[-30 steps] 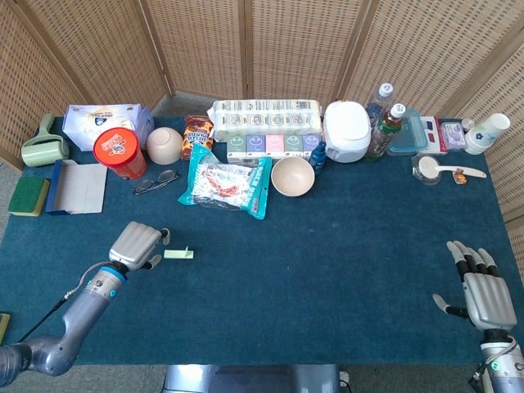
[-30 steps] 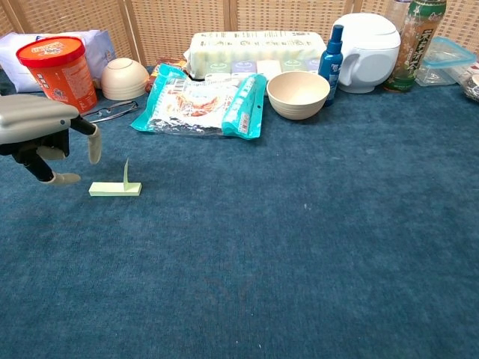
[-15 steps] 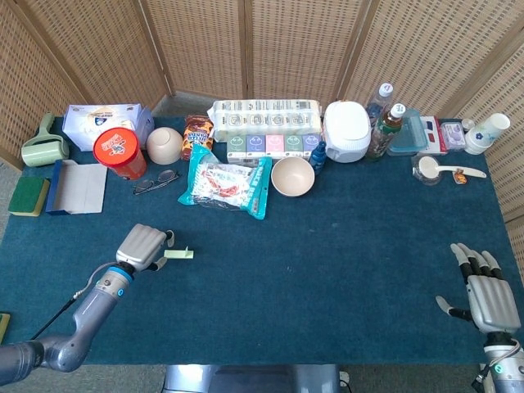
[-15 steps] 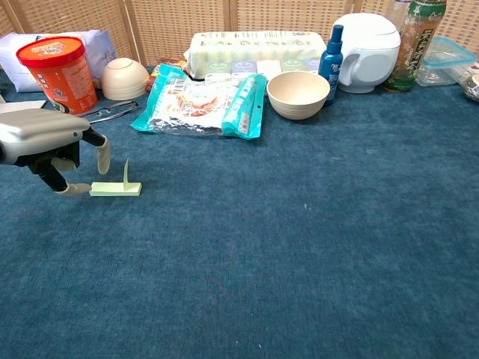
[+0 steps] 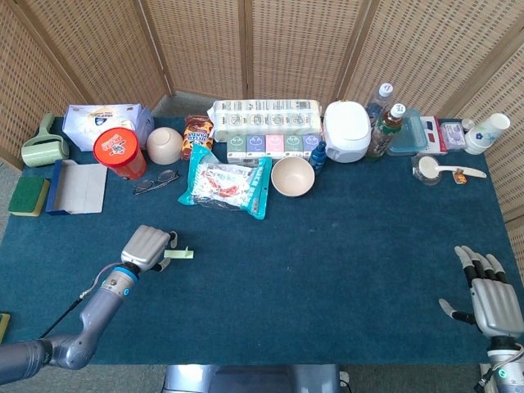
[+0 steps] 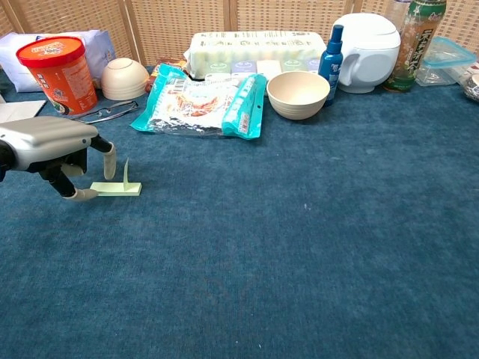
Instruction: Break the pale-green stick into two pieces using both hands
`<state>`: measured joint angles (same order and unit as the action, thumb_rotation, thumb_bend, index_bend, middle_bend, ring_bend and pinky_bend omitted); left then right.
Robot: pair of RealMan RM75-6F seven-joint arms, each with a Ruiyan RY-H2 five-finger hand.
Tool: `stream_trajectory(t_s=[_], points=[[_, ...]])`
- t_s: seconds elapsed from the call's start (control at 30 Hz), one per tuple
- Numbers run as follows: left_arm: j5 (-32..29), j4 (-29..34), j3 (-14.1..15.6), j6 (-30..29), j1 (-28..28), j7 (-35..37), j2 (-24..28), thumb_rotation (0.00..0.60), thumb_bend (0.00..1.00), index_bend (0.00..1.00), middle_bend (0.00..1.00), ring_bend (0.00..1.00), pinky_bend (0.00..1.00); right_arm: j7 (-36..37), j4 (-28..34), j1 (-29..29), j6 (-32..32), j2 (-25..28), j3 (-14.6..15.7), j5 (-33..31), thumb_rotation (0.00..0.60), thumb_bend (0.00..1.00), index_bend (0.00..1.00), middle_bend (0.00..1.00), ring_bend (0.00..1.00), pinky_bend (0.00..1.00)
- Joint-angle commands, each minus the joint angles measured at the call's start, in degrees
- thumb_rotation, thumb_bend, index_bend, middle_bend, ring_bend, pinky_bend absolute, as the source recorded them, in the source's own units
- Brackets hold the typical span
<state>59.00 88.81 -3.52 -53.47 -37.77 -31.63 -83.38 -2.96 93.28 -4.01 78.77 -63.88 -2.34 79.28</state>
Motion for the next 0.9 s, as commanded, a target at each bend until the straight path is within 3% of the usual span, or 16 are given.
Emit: stream_trajectory(t_s=[0.03,0.43,0.9], points=[[-0.3,-0.1,0.1,-0.1,-0.2,-0.3,-0.2,0.590,0.29,0.42,1.00,1.00,1.00,0.1,-0.1,0.1,0.1,0.0,0.0,0.0,0.534,0.25,0.00,0.06,0.11,0.02],[-2.0,-0.7,0.5,-0.3,-0.8,-1.0,-1.0,0.590,0.29,0.43,1.00,1.00,1.00,1.3,-0.9,0.6,0.4,-0.3,0.0,0.1,0.534,0.25,0.00,0.06,0.11,0.02],[-3.8,-0.5,0.9,-1.1,-1.3,-2.7,-1.4,0.600,0.29,0.55,1.00,1.00,1.00,2.2,-1.5,1.1,0.6,-0.5,0.0,0.2,0.533,0.25,0.00,0.06,0.11,0.02]])
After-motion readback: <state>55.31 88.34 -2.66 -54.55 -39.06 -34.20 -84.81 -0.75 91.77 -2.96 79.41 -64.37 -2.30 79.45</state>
